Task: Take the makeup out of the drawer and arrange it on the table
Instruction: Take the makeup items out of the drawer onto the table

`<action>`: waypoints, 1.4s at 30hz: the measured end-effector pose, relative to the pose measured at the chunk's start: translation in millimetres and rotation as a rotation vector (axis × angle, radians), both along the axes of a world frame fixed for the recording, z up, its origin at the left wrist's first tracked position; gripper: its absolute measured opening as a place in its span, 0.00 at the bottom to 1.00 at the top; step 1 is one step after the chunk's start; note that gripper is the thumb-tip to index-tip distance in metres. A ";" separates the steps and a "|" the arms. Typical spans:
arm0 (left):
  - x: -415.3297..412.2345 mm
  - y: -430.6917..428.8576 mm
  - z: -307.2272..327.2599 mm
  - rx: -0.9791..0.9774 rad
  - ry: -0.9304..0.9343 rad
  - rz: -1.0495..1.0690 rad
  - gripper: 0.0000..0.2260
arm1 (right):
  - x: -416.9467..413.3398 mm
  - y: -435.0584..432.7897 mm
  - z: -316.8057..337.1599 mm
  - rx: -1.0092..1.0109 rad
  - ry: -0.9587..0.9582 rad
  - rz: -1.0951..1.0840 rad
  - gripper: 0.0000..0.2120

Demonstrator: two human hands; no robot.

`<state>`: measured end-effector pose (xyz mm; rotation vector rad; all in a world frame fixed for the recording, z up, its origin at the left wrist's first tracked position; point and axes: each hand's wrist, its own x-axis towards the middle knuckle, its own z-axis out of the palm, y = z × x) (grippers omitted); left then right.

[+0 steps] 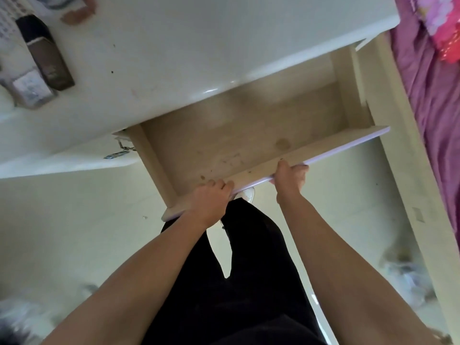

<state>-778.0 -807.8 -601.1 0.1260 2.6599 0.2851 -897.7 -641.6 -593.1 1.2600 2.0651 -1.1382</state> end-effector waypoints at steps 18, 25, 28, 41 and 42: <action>-26.6 -51.2 38.1 -0.036 0.217 -0.110 0.05 | -7.1 -36.8 16.4 -0.017 0.157 -0.017 0.17; -25.1 -50.3 30.2 -0.038 0.186 -0.126 0.08 | -11.0 -38.8 17.8 -0.004 0.122 -0.043 0.13; -27.5 -49.5 27.5 -0.053 0.195 -0.133 0.11 | -10.3 -40.3 24.2 -0.007 0.134 -0.039 0.11; -13.5 -11.3 24.9 0.001 0.263 -0.082 0.12 | -10.2 -1.7 31.4 0.029 0.126 0.023 0.07; -14.0 -13.5 25.1 -0.002 0.279 -0.066 0.11 | -11.4 -3.5 31.1 0.014 0.144 0.025 0.07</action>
